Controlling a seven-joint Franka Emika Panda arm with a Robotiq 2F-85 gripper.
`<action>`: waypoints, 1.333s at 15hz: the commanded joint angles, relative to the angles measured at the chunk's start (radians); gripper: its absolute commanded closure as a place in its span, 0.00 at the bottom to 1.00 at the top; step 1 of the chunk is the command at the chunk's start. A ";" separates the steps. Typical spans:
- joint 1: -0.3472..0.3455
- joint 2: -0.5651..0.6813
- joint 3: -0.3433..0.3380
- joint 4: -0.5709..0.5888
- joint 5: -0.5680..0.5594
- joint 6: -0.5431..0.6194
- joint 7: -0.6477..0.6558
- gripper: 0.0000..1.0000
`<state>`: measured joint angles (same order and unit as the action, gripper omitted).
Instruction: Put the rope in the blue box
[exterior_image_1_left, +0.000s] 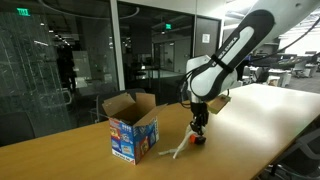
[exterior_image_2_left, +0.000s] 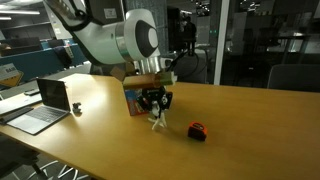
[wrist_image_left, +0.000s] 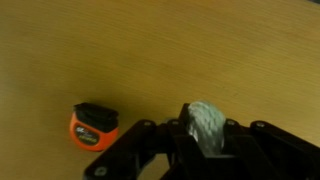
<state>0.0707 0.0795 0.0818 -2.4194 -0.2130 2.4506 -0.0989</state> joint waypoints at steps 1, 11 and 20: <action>0.002 -0.192 -0.014 0.029 -0.086 -0.124 0.097 0.86; 0.005 -0.115 0.063 0.576 -0.160 -0.269 0.247 0.87; 0.105 0.058 0.087 0.989 -0.328 -0.483 0.316 0.87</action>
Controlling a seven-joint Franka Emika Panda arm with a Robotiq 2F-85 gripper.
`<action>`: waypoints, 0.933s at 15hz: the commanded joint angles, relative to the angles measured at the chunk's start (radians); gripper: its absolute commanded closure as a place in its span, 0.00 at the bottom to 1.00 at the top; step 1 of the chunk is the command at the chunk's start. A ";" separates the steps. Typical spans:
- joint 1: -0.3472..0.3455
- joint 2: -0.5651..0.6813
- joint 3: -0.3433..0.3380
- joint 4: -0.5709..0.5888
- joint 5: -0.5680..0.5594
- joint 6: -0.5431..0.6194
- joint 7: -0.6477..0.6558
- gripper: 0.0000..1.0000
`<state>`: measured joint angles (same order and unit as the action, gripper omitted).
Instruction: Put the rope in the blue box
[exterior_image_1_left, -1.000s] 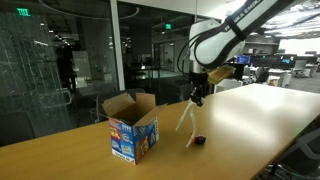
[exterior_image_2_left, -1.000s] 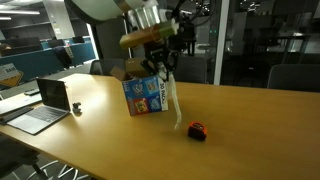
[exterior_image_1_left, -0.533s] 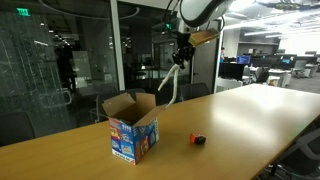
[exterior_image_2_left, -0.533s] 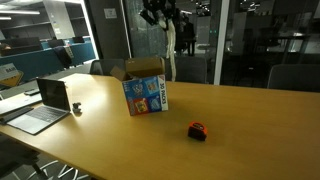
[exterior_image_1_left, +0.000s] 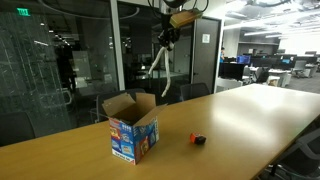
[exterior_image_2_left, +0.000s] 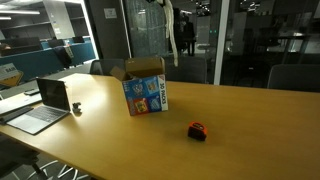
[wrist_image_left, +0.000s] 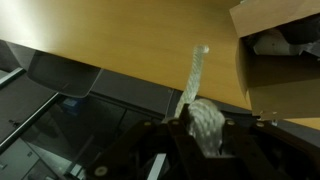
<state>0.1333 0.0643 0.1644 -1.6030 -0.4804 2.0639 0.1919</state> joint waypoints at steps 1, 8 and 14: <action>0.058 0.087 0.005 0.213 -0.074 -0.126 0.024 0.87; 0.105 0.181 0.003 0.393 0.074 -0.285 -0.030 0.87; 0.112 0.264 -0.004 0.509 0.254 -0.408 -0.013 0.87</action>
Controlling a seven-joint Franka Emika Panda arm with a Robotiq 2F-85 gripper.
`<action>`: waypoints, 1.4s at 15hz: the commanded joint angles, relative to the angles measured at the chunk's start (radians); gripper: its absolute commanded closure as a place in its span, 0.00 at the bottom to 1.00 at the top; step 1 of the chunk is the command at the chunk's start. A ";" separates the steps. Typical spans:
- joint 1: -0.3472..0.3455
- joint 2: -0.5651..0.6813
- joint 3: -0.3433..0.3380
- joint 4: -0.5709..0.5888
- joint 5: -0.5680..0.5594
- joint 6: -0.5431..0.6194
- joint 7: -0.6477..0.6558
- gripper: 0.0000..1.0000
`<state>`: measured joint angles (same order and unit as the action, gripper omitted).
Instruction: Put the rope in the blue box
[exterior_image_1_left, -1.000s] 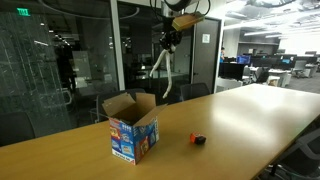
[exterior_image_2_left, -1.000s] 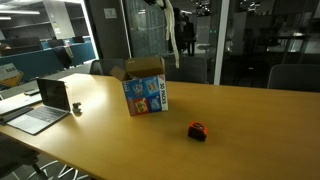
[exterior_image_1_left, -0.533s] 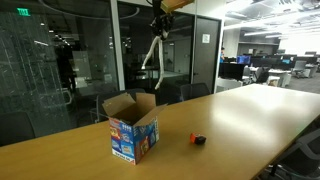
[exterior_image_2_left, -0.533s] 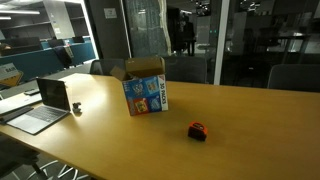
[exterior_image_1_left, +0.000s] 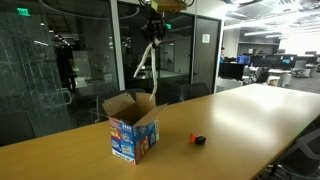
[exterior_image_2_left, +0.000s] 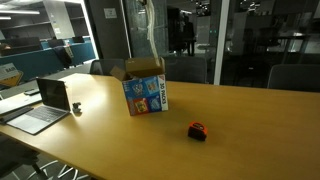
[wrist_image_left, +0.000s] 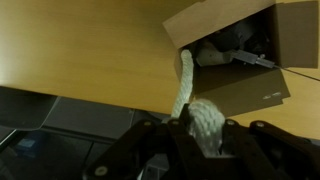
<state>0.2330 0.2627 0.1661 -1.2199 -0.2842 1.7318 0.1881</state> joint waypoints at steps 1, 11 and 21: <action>0.015 0.079 -0.006 0.151 0.072 -0.097 -0.009 0.87; -0.017 0.188 0.020 0.124 0.259 -0.024 -0.019 0.87; -0.024 0.371 0.029 0.136 0.386 -0.009 -0.070 0.88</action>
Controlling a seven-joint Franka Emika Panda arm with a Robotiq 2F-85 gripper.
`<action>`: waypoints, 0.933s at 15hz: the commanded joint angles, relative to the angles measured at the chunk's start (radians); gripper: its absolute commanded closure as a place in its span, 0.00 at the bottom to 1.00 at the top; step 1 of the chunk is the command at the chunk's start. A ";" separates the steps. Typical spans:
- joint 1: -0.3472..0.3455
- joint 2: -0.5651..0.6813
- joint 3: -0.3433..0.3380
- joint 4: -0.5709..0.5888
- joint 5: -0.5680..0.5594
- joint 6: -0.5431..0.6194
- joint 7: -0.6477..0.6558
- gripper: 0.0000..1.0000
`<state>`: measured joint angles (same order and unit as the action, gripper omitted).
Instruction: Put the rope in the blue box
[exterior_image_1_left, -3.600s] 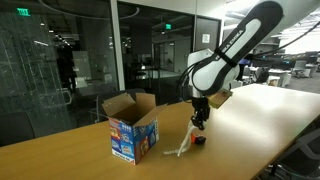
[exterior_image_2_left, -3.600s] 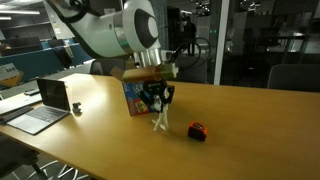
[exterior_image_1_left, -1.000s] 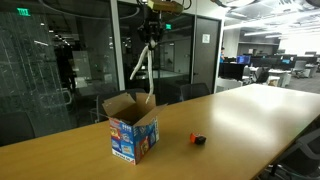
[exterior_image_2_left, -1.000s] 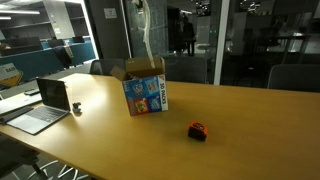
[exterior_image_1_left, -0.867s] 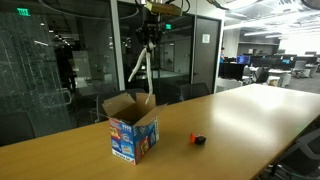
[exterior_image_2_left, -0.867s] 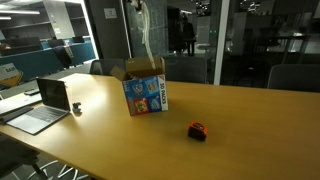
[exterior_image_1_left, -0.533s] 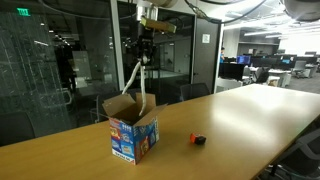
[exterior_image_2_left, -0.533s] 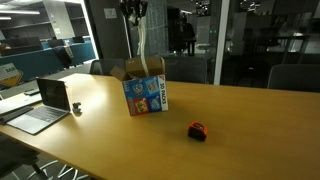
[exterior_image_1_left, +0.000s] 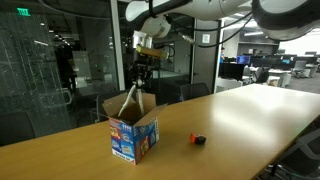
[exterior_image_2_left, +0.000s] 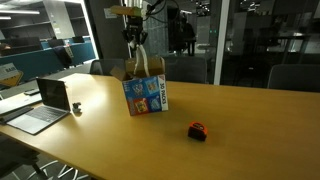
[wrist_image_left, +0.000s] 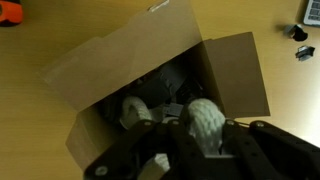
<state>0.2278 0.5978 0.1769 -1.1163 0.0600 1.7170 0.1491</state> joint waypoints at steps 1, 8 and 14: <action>-0.021 0.047 0.017 0.032 0.050 0.004 -0.036 0.88; -0.033 0.091 0.012 0.033 0.069 -0.004 -0.052 0.88; -0.018 0.109 -0.004 0.052 0.069 -0.038 -0.066 0.34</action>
<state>0.2043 0.6864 0.1772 -1.1154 0.1067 1.7111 0.1016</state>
